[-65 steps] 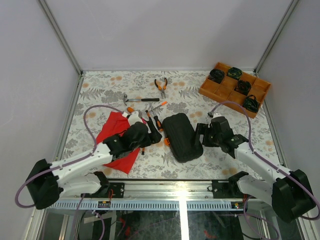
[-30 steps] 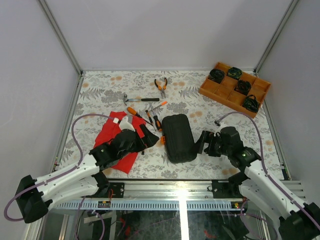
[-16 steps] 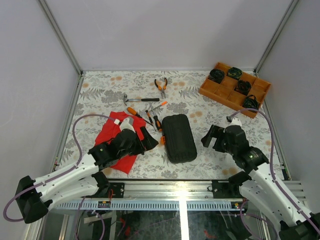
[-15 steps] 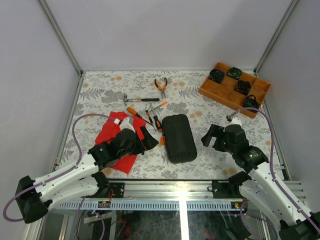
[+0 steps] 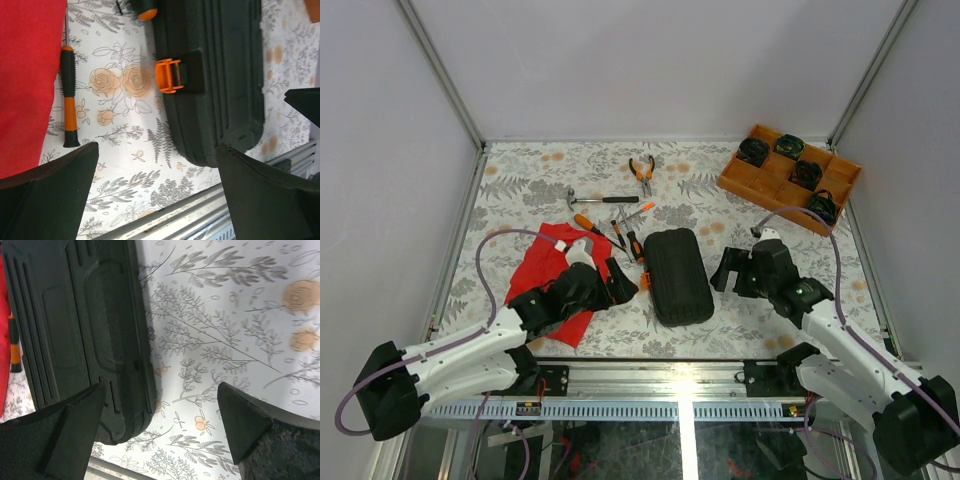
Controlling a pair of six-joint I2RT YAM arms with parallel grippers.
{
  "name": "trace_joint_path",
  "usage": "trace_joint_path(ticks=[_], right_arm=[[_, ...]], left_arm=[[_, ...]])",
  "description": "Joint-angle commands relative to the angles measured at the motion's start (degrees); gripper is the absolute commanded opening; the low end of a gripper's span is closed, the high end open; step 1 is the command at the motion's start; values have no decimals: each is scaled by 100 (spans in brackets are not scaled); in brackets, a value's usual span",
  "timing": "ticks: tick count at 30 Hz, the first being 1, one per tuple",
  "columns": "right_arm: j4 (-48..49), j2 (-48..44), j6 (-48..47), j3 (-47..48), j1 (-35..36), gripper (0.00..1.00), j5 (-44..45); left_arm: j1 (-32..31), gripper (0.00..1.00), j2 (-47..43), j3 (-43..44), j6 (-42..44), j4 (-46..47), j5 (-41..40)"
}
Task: Sort the tools into containers
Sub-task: Adjust the storage box at the center of the board, then open the storage box at the center of the board.
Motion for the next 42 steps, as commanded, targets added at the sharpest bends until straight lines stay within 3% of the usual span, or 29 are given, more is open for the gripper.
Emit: trace_joint_path(ticks=[1,8,12,20,29,42], right_arm=[[584,427,-461,216,3,100,-873],[1168,844,-660,37,0,99,-1187],[1228,1034,-729,78,0,98,-1348],[1663,1150,-761,-180,5,96,-1664],[1905,1360,-773,-290,6,93,-1863],[1696,1408,-771,-434,8,86,-1390]], left_arm=[[37,100,110,-366,180,1113,-6],[146,100,438,-476,192,1684,-39],[405,97,916,-535,163,2059,581],[1046,89,1290,-1454,-252,4141,1934],[1172,67,2059,-1159,-331,4706,2462],[1173,64,2316,-1217,-551,5474,2707]])
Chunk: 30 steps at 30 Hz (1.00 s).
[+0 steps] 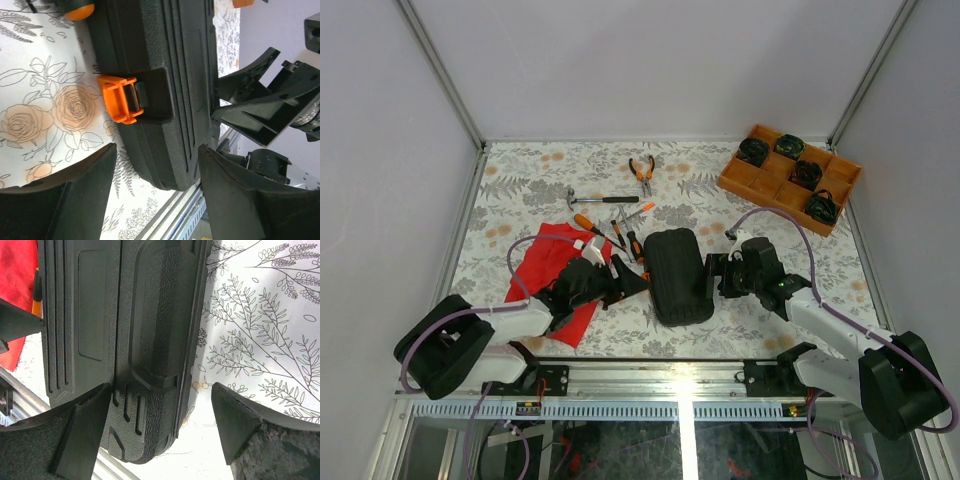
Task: Sort the tools into containers
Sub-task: Open the storage box at the center of the board.
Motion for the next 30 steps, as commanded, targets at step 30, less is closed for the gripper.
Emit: trace_joint_path(ticks=[30], right_arm=[[27,249,329,-184,5,76,489]], left_arm=[[247,53,-27,-476,-261,1201,100]])
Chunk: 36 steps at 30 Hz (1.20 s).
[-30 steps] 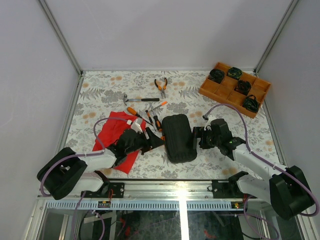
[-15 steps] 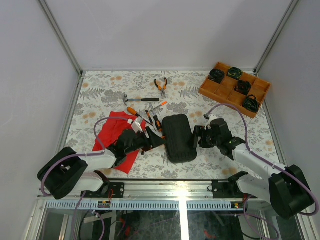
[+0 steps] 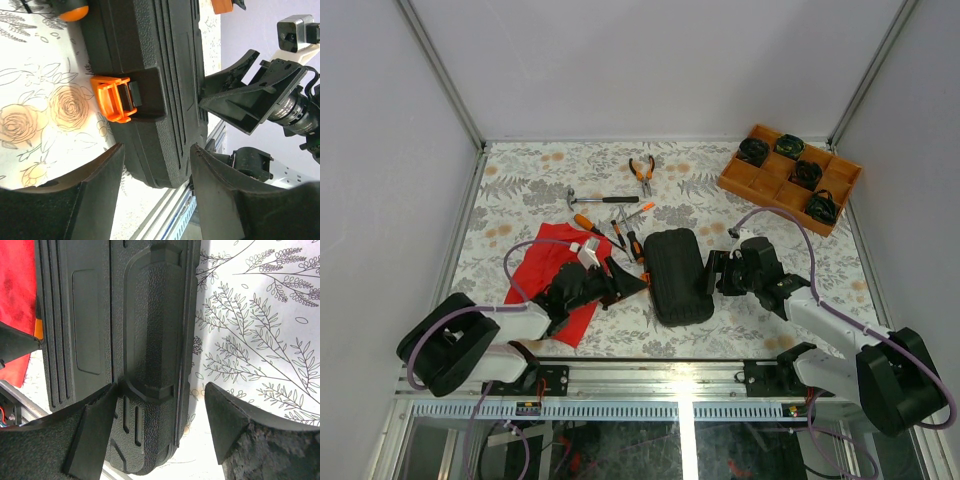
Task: Sort the tools into containers
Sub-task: Open the storage box at the center of the board.
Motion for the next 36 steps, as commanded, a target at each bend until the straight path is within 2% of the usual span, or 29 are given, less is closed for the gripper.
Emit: trace_joint_path(ticks=[1,7,20,28,36], right_arm=[[-235,136,-51,-137,5,76,257],[-262,169,-51,-84,2,75,219],[-310,149,-3,-20,5,74,116],[-284,132,54,-56,5,74,34],[-274,131,70,-56,2,73,-2]], left_arm=[[131,53,-254,-137,77,90,-173],[325,53,-10,-109,135,311,-35],[606,53,1214,142,17,1391,572],[651,52,2226,149,-534,2790,879],[660,45,3052,166,-920,3855,1029]])
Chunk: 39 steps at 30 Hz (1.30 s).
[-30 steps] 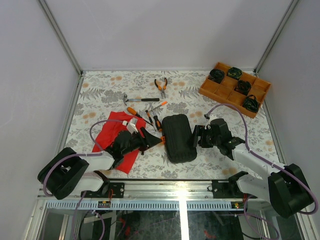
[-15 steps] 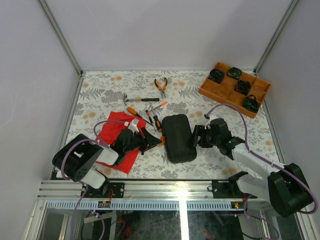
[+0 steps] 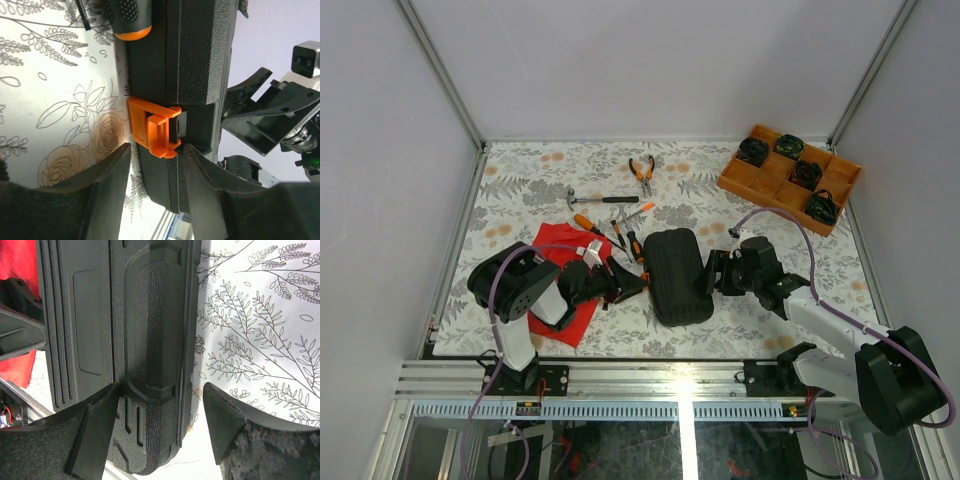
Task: Sort the tools into containers
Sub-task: Open the storage box at the center of the board.
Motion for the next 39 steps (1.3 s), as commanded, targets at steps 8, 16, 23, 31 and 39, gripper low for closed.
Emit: trace_joint_path(ticks=[8,16,23,31,39], right_arm=[[-253,151,-65,-60,6,73,28],[-229,215,-65,-34,0,73,-24],[-242,206,-57,-60,7,73,-16],[-288,207,-96,-28,0,73,49],[-411,145,-182,50,6,73,179]], left_arm=[[132,34,259,78,-174,1117,132],[269,27,341,217,-148,1112,289],[296,17,270,211,-46,962,279],[299,4,-284,252,409,-170,63],[63,0,-1570,834,1361,-2896,-616]])
